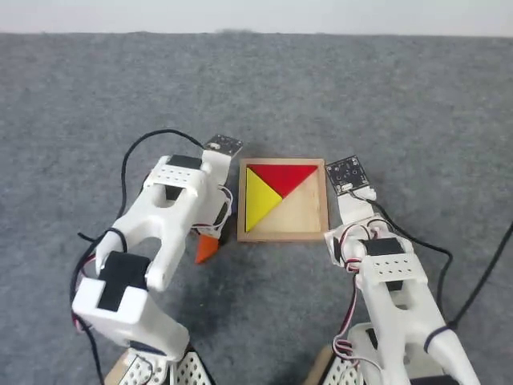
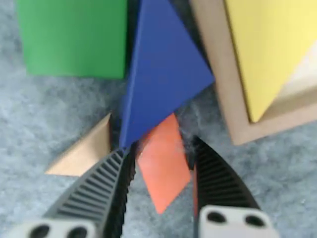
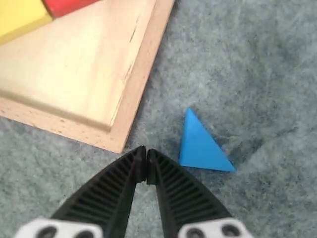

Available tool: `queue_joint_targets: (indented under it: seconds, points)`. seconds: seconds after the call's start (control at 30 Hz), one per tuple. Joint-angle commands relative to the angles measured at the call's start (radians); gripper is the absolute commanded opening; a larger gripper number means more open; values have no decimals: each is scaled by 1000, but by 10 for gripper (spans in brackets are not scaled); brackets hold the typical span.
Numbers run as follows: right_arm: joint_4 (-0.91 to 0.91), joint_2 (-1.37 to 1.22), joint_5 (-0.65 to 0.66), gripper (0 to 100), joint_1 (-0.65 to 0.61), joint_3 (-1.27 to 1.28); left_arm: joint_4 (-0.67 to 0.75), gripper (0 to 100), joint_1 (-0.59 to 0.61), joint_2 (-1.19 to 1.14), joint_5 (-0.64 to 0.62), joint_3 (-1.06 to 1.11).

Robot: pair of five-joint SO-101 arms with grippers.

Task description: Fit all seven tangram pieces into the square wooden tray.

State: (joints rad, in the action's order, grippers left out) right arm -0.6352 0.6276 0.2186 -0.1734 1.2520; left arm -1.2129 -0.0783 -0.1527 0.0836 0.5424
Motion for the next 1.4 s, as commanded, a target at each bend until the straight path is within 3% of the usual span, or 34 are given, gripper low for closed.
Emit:
queue_joint_targets:
  seconds: [0.0, 0.23, 0.43, 0.87, 1.0, 1.13, 1.37]
  points:
    - [28, 25, -5, 9, 7, -3, 6, 164, 11, 5, 55, 22]
    - [28, 25, -5, 9, 7, -3, 8, 83, 2, 12, 109, 47]
    - [28, 25, -5, 9, 7, -3, -6, 59, -77, 15, 118, 25]
    - [28, 25, -5, 9, 7, -3, -276, 58, -167, 15, 92, -343]
    - [28, 25, -5, 9, 7, -3, -319, 86, -169, 6, 91, -354]
    - [28, 25, -5, 9, 7, -3, -305, 148, -84, 15, 97, -271]
    - [28, 25, -5, 9, 7, -3, -26, 152, -23, 94, 150, 58]
